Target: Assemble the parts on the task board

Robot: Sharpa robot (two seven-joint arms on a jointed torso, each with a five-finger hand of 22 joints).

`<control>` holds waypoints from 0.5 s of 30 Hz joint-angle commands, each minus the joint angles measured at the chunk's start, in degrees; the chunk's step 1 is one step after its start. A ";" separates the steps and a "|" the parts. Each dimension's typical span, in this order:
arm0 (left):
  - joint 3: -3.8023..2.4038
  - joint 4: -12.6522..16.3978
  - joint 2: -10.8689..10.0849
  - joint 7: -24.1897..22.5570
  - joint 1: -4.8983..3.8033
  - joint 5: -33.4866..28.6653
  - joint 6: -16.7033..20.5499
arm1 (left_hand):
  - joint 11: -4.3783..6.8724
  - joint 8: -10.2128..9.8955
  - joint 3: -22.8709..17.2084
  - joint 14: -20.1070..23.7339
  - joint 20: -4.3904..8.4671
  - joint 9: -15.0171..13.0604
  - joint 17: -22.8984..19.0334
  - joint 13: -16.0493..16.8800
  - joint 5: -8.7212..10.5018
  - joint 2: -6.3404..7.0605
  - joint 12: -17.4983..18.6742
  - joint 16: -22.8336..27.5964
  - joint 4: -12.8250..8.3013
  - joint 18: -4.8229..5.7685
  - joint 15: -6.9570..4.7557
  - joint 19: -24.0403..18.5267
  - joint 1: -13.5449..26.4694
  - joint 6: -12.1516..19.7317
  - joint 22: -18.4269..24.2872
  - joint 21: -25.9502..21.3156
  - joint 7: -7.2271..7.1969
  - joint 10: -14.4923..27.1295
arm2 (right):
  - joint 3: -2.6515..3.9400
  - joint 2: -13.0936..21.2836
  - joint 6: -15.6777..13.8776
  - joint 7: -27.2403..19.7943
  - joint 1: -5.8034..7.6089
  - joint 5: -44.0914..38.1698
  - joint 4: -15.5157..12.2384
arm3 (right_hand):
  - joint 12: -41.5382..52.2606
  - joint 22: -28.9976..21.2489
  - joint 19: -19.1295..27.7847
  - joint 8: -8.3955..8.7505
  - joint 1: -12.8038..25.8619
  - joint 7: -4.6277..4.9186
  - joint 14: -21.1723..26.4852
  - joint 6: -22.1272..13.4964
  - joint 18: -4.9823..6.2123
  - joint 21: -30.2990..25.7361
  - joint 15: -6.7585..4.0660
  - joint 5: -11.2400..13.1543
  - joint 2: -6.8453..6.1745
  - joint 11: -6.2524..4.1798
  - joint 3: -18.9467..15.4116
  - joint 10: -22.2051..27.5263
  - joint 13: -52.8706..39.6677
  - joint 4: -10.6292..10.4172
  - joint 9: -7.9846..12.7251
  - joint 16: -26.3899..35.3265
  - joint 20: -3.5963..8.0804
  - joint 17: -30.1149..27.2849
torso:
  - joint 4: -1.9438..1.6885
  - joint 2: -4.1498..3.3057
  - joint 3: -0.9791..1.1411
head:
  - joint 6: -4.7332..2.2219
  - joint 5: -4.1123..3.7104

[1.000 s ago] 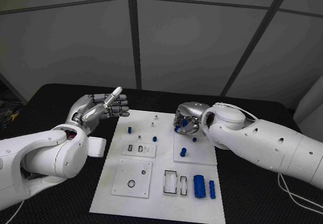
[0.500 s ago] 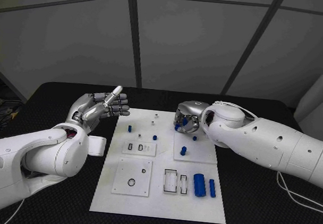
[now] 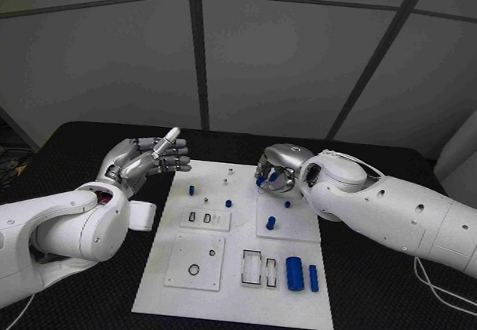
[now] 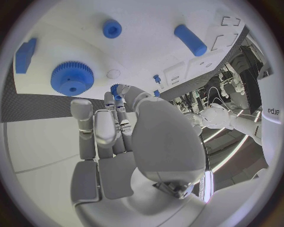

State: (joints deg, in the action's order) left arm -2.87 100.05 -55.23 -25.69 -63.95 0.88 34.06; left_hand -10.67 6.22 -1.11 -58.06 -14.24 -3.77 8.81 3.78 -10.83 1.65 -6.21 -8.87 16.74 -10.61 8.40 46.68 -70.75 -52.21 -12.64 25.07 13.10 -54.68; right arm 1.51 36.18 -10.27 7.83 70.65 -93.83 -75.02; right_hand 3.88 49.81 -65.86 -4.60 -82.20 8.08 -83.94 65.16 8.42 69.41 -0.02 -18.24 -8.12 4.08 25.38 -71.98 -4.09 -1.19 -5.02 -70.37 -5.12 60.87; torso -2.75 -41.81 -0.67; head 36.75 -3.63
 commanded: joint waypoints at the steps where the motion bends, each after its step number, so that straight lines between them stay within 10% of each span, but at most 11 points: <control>1: -0.07 0.13 -0.06 -0.09 -0.08 0.53 -0.86 | -0.21 -0.26 0.43 0.23 -0.15 0.04 0.09 -0.07 0.22 -0.05 0.45 0.33 -0.08 0.37 0.01 -0.41 -0.37 0.12 -0.10 0.30 0.33 0.06 | 0.05 -0.43 -7.82 0.02 0.16 0.20 -0.10 | -0.08 0.14 -0.18 0.03 0.27 0.01 -2.58 0.37 -0.87 0.38 -0.32 -0.56 0.06 0.04 0.35 -0.41 -0.02 0.02 -0.12 -0.41 0.05 0.03 | -0.10 -0.05 -0.10 | -0.20 0.08; 15: -0.07 -0.06 0.31 0.07 -0.10 0.53 -1.19 | -0.23 -0.31 0.46 0.27 -0.17 0.04 0.11 -0.07 0.22 -0.07 0.52 0.43 -0.09 0.38 0.03 -0.50 -0.39 0.13 -0.10 0.28 0.34 0.12 | 0.06 -7.49 -9.63 -0.09 0.42 0.39 7.58 | -0.22 0.44 -0.08 0.18 0.69 0.04 -2.51 0.35 -0.90 0.68 -0.26 -0.41 -0.01 0.10 0.56 -0.27 0.05 -0.05 -0.11 -0.92 0.00 0.49 | -0.18 -0.30 -0.06 | -0.16 0.40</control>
State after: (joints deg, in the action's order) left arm -2.88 99.97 -55.01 -25.53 -63.97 0.89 33.77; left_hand -10.67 6.22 -0.95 -58.06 -14.45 -3.77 8.86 3.78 -10.83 1.65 -5.92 -8.64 16.58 -10.60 8.39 46.47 -70.75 -52.21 -12.68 25.06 13.10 -54.68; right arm 1.53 29.10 -18.21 8.04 70.91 -93.55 -67.99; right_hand 3.85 50.20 -65.86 -4.57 -82.19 8.08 -83.93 65.14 8.43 69.88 -0.01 -18.64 -8.13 4.09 25.49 -71.97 -4.07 -1.19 -5.08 -71.10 -5.12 61.30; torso -2.98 -42.04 -0.76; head 36.52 -3.29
